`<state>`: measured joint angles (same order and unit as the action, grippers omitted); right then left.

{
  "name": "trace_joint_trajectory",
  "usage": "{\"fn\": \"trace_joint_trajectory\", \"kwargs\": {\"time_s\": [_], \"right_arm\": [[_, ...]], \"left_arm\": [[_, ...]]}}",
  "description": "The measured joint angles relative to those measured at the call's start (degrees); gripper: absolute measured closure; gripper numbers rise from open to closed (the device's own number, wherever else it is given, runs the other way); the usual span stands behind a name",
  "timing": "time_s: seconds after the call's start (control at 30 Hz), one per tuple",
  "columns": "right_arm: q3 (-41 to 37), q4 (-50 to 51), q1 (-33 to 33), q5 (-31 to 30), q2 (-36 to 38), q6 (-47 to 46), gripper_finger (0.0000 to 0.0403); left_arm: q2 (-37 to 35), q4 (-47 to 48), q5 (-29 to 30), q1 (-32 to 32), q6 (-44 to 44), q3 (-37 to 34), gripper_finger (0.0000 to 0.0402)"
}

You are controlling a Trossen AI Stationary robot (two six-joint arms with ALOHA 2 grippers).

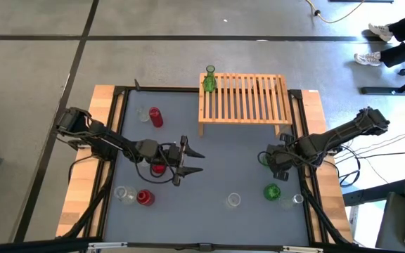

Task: Sort vases onto shelf
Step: Put the top green vase on the shelf, aligned with the other green flower vase

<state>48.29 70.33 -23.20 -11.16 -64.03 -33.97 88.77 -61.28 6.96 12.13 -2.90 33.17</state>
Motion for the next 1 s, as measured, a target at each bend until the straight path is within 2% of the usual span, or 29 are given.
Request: {"fn": "trace_joint_trajectory", "kwargs": {"time_s": [0.17, 0.3, 0.47, 0.73, 1.0], "right_arm": [[0.3, 0.6, 0.0, -0.8, 0.0, 1.0, 0.0377], [2.8, -0.2, 0.0, -0.1, -0.1, 2.5, 0.0377], [8.5, 0.0, 0.0, -2.9, -0.1, 3.9, 0.0356], [18.5, 0.0, 0.0, -5.7, -0.3, 9.5, 0.0379], [30.7, 0.7, 0.1, -8.7, -6.2, 16.3, 0.037]], "left_arm": [[0.0, 0.0, 0.0, 0.0, 0.0, 0.0, 0.0186], [0.0, 0.0, 0.0, 0.0, 0.0, 0.0, 0.0186], [0.0, 0.4, 0.0, 0.0, -1.1, 0.0, 0.0186], [0.0, 0.4, 0.0, 0.0, -1.1, 0.0, 0.0186], [0.0, 0.4, 0.0, 0.0, -1.1, 0.0, 0.0186]]}}
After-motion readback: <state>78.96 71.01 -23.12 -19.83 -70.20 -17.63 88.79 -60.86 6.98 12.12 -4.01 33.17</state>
